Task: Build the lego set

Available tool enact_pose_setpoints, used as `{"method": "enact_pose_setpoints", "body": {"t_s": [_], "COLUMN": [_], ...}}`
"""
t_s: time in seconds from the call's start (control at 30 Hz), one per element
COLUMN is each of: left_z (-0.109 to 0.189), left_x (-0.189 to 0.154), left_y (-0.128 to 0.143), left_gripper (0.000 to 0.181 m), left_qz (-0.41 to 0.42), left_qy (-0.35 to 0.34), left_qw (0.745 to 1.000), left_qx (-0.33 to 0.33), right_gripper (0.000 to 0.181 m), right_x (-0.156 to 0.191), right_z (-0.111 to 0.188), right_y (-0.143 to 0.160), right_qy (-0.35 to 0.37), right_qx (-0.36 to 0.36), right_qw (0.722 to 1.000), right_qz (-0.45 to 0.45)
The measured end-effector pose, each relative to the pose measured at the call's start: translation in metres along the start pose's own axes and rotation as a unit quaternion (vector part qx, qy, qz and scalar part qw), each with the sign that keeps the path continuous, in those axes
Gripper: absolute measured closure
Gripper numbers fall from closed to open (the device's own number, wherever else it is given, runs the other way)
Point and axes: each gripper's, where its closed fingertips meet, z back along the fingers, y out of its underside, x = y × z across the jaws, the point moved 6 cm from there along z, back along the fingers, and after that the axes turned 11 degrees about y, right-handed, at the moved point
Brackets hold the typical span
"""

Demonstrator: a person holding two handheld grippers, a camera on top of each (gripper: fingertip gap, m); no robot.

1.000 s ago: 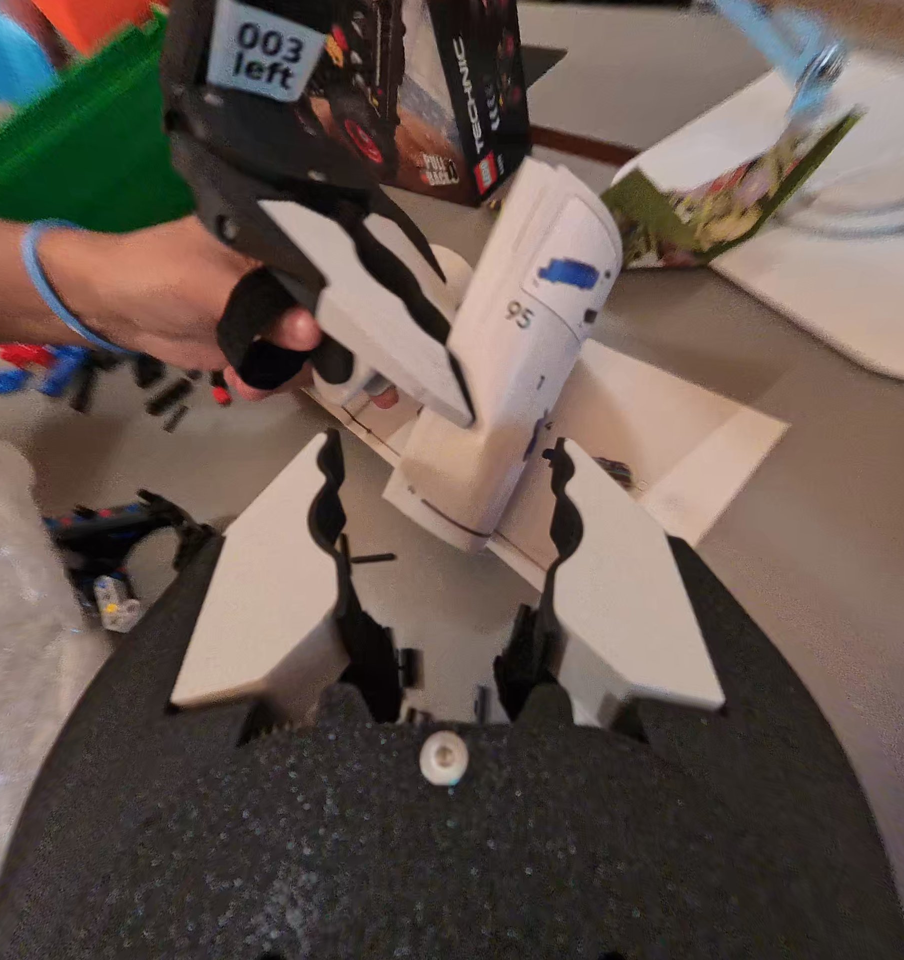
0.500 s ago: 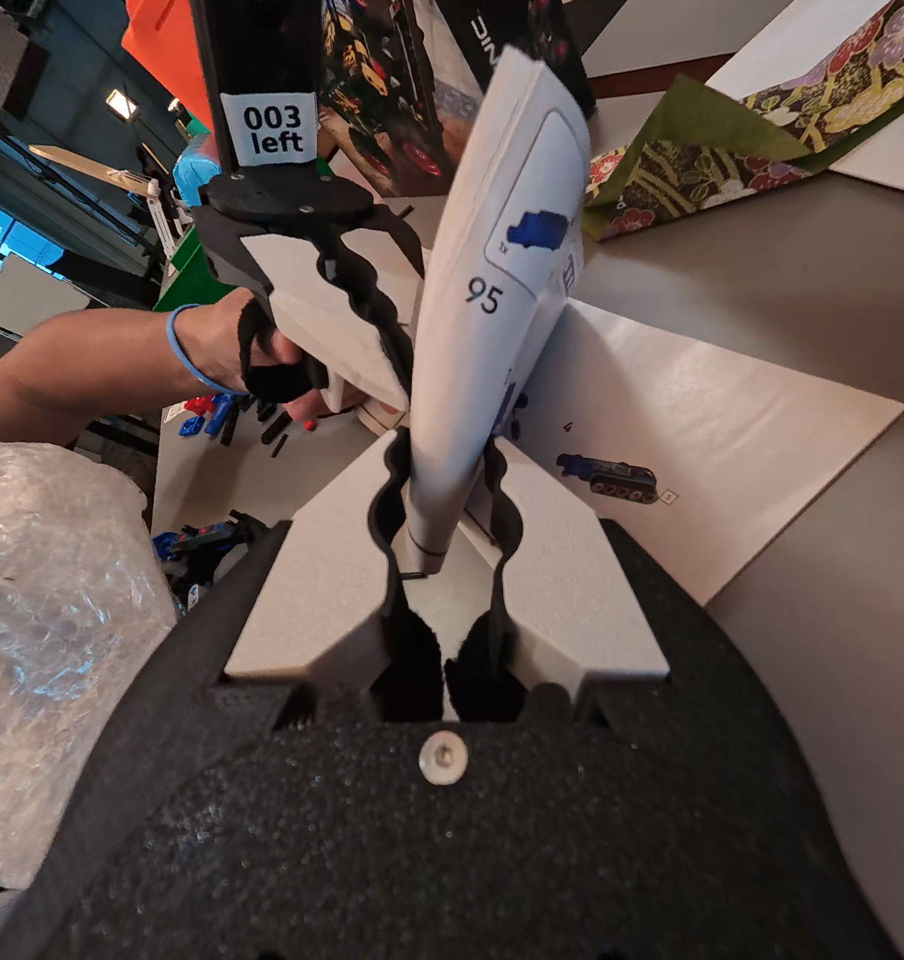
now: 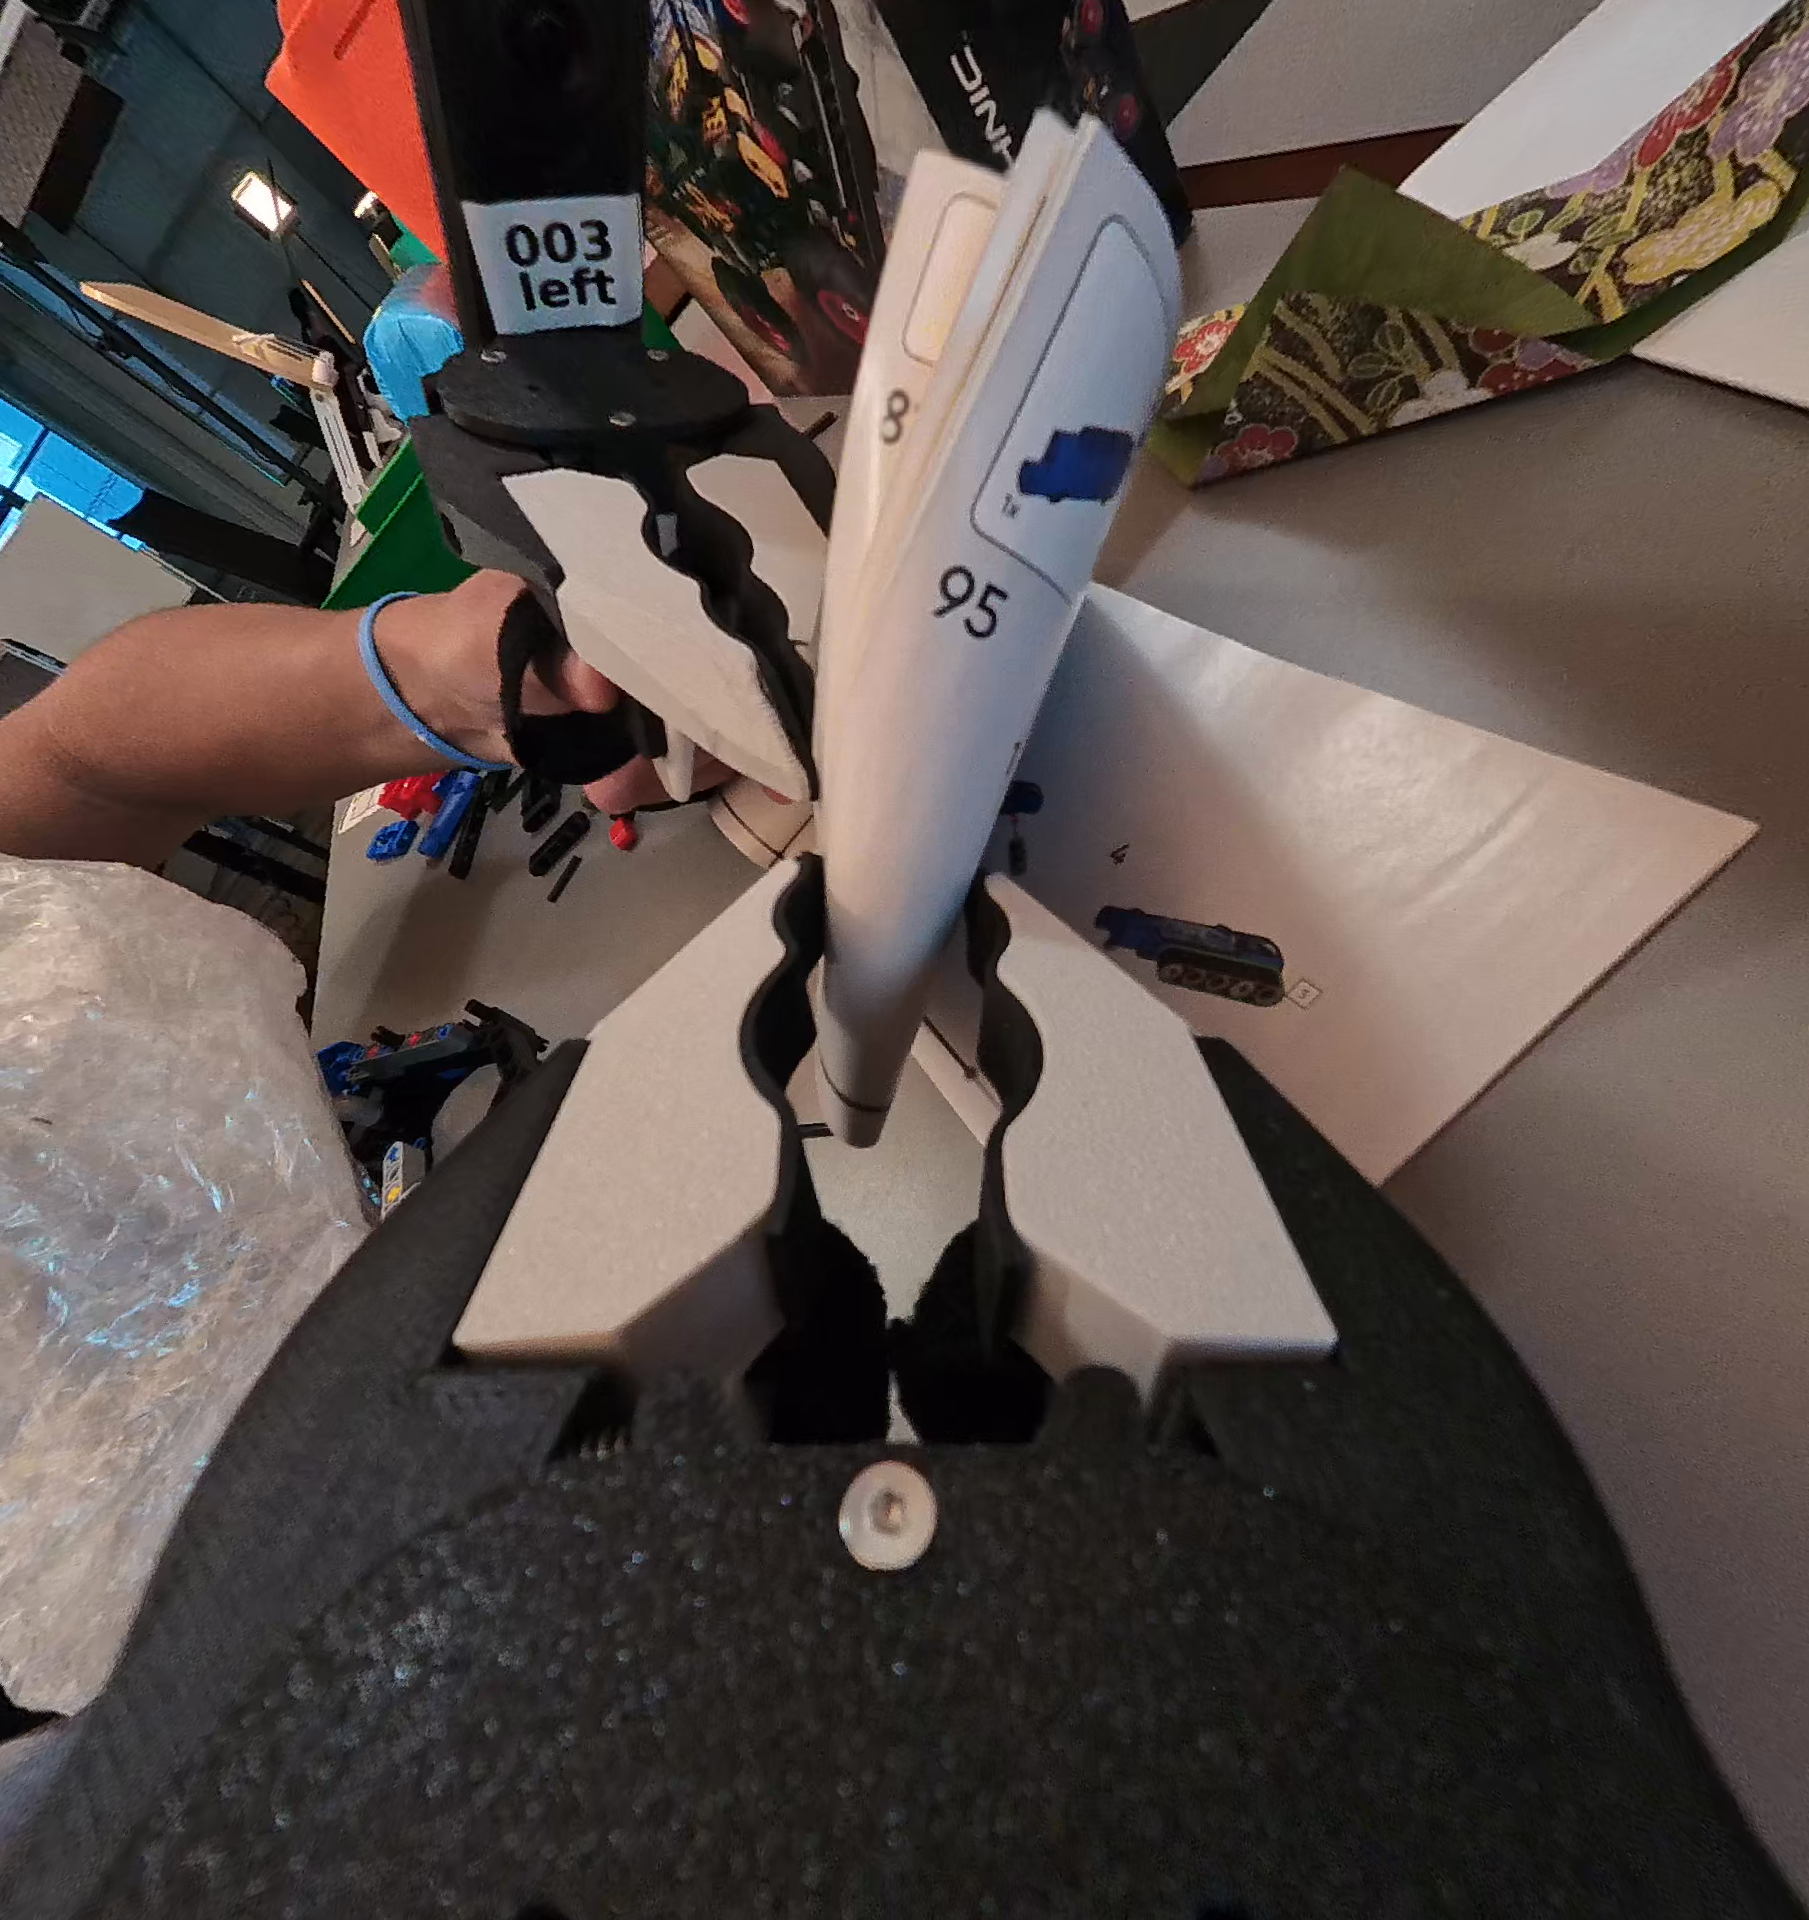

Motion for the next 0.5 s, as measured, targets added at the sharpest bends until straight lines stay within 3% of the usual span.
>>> {"method": "enact_pose_setpoints", "body": {"t_s": [0.17, 0.27, 0.33, 0.5], "left_z": [0.0020, 0.0032, 0.0018, 0.0020], "left_x": [0.0002, 0.0007, 0.0005, -0.0014], "left_y": [0.0045, 0.0032, 0.0033, 0.0039], "left_gripper": [0.181, 0.181, 0.181, 0.181], "left_qz": [0.008, 0.010, 0.012, 0.002], "left_qy": [-0.001, 0.000, 0.004, -0.004], "left_qw": [1.000, 1.000, 1.000, 1.000], "left_qx": [-0.002, -0.009, -0.006, 0.004], "right_gripper": [0.154, 0.144, 0.153, 0.154], "right_x": [-0.0013, 0.0029, 0.0004, -0.0047], "right_z": [-0.0022, -0.0010, -0.0011, -0.0010], "right_y": [0.0020, 0.0007, 0.0009, 0.0019], "right_qy": [0.008, -0.018, -0.006, -0.007], "right_qx": [0.006, -0.002, -0.002, 0.005], "right_qw": [1.000, 1.000, 1.000, 1.000], "right_qz": [0.007, 0.002, 0.004, -0.013]}}
